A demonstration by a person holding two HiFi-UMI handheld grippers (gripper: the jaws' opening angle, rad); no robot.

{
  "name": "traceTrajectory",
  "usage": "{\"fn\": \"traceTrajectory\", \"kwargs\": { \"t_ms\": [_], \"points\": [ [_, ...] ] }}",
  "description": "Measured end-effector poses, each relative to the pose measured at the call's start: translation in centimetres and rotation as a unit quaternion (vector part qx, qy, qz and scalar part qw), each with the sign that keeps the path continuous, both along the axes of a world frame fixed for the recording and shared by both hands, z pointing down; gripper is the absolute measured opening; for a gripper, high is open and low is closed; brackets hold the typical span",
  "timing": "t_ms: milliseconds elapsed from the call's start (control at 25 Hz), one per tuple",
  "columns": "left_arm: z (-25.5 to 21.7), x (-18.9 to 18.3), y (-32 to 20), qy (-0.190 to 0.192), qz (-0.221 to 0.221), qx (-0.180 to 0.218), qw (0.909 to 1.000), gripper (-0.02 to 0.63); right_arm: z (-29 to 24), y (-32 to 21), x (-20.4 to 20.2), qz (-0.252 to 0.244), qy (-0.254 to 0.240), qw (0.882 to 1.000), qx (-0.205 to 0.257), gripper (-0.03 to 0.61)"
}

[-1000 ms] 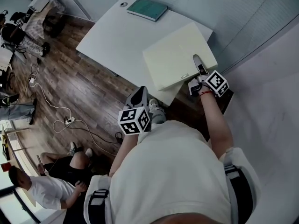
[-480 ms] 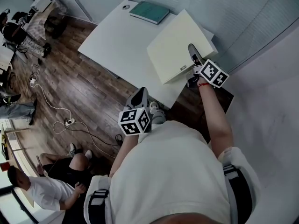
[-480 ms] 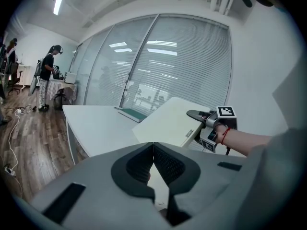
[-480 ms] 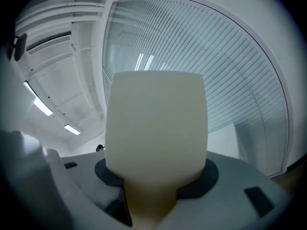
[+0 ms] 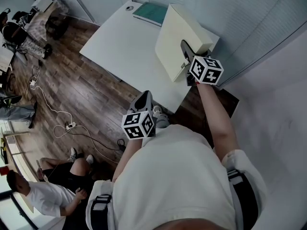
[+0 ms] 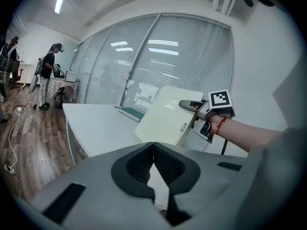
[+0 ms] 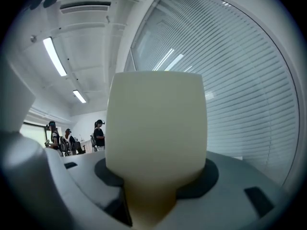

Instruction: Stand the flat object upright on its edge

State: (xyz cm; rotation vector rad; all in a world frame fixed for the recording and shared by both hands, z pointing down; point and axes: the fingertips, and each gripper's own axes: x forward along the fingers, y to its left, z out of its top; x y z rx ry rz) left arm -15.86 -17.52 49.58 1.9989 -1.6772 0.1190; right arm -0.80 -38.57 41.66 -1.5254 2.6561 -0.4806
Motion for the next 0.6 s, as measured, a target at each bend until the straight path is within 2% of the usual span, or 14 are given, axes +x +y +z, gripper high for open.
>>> {"fn": "traceTrajectory", "kwargs": {
  "t_ms": [200,600],
  "points": [
    [0.2,0.0,-0.5,0.001,-0.002,-0.001,1.0000,0.021,-0.8,-0.6,-2.3,-0.011,0.053,0.998,0.031,0.268],
    [0.4,0.0,-0.8,0.000,-0.009,-0.004,1.0000,0.021,-0.6,-1.6,-5.5,-0.021,0.122,0.990,0.066,0.268]
  ]
}}
